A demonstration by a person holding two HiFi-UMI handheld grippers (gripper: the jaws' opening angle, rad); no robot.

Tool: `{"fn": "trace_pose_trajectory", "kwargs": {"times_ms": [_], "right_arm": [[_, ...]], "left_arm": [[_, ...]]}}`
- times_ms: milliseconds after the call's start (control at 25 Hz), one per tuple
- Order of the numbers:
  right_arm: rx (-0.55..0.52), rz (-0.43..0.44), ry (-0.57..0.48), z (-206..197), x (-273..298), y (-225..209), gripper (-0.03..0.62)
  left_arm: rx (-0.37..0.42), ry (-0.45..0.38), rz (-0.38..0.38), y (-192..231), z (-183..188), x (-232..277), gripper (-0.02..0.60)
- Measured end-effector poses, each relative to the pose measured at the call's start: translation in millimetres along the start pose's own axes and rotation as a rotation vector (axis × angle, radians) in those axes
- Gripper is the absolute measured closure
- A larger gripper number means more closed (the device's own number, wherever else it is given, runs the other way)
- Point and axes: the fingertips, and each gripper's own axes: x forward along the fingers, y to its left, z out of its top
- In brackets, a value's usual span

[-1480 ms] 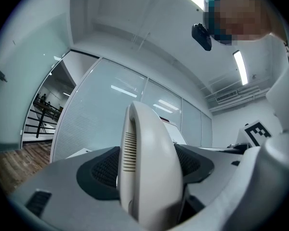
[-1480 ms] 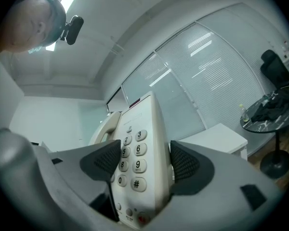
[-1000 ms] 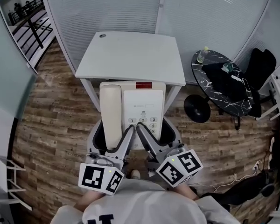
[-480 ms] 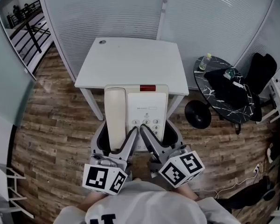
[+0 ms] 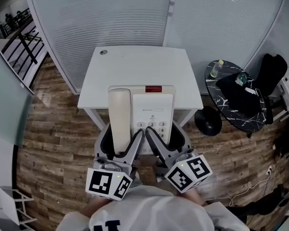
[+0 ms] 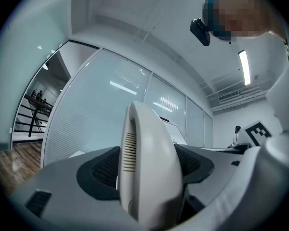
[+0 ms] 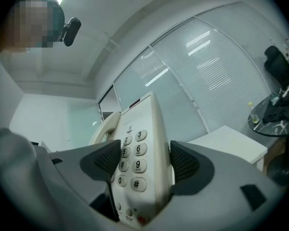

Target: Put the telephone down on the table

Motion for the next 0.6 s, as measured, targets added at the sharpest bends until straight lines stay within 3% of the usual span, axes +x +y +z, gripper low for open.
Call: {"fn": "trace_pose_trajectory", "kwargs": {"times_ms": [280,600], "right_arm": [[0.015,-0.028,0.006,-10,46,-5,0.269],[-0.004,-0.04,0.02,-11,68,-10,0.269]], "left_arm": [[-0.015,0.024,-0.014,41,-1,27,0.229],[-0.046,0.039,-0.02,59,-4,43,0.229]]}}
